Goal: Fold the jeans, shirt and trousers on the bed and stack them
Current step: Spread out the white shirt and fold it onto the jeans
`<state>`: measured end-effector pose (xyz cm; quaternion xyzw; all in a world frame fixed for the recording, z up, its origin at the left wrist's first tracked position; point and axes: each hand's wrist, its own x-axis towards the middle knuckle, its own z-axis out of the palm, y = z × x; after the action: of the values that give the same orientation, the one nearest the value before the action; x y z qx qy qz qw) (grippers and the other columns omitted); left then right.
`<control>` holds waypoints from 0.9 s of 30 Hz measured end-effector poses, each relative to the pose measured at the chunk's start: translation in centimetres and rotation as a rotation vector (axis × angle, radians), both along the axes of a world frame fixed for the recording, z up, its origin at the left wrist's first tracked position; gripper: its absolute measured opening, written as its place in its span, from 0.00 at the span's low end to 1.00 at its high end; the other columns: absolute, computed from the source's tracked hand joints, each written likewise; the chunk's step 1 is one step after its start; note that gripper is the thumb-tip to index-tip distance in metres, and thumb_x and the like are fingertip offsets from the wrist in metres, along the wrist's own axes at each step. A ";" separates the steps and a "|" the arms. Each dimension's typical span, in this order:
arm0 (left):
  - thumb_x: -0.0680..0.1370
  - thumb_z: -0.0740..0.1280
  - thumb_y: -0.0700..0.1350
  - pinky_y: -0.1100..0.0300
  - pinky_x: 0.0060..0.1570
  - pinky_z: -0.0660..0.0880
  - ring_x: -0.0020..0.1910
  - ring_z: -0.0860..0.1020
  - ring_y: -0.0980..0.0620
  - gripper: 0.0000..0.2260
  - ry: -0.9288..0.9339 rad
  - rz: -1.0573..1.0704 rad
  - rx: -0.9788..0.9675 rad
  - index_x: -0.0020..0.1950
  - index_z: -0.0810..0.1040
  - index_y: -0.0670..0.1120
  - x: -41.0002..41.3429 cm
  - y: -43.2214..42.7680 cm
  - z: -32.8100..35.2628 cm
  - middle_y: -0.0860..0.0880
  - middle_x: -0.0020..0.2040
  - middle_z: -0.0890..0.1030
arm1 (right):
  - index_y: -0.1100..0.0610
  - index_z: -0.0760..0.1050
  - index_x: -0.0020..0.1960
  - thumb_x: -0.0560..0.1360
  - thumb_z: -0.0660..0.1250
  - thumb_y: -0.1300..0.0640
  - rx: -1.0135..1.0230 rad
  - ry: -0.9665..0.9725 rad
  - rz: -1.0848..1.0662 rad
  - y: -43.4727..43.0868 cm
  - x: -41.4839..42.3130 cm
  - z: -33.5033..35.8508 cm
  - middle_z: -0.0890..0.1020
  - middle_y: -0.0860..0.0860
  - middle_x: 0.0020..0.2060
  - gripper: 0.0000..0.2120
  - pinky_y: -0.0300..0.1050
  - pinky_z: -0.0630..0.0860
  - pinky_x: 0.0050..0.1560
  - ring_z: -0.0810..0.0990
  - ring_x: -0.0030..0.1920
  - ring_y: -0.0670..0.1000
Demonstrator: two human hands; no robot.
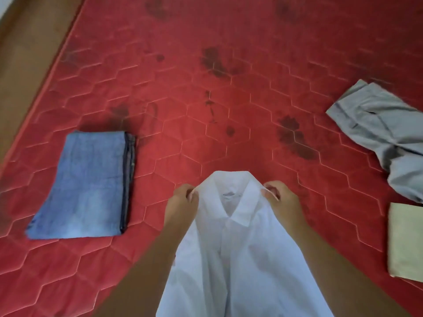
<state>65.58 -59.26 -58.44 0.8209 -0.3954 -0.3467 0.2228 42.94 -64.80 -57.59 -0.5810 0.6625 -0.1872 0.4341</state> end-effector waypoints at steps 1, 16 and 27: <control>0.76 0.63 0.44 0.60 0.38 0.68 0.38 0.76 0.52 0.02 -0.018 0.005 0.013 0.45 0.74 0.49 0.1 0.1 -1.6 0.53 0.38 0.78 | 0.59 0.76 0.53 0.73 0.68 0.59 0.033 0.002 0.000 -0.2 0.0 -1.7 0.78 0.48 0.41 0.10 0.37 0.66 0.42 0.75 0.43 0.50; 0.77 0.58 0.39 0.64 0.25 0.66 0.24 0.71 0.54 0.10 -0.115 0.054 0.028 0.40 0.77 0.44 3.3 -5.3 -9.8 0.42 0.30 0.75 | 0.55 0.71 0.40 0.73 0.66 0.61 -0.014 0.086 0.079 -6.2 -1.4 -11.7 0.74 0.45 0.30 0.05 0.33 0.65 0.32 0.71 0.33 0.46; 0.74 0.66 0.48 0.47 0.58 0.70 0.58 0.72 0.42 0.21 -0.369 0.005 -0.002 0.65 0.69 0.45 4.0 -13.5 -8.3 0.42 0.60 0.74 | 0.61 0.73 0.62 0.72 0.66 0.63 -0.238 0.231 0.084 -14.0 0.0 -10.7 0.76 0.58 0.56 0.18 0.42 0.67 0.59 0.73 0.58 0.57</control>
<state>69.55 -72.79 -66.74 0.8713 -0.4278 -0.1892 0.1482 42.93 -78.80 -68.30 -0.6731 0.6564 -0.1779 0.2905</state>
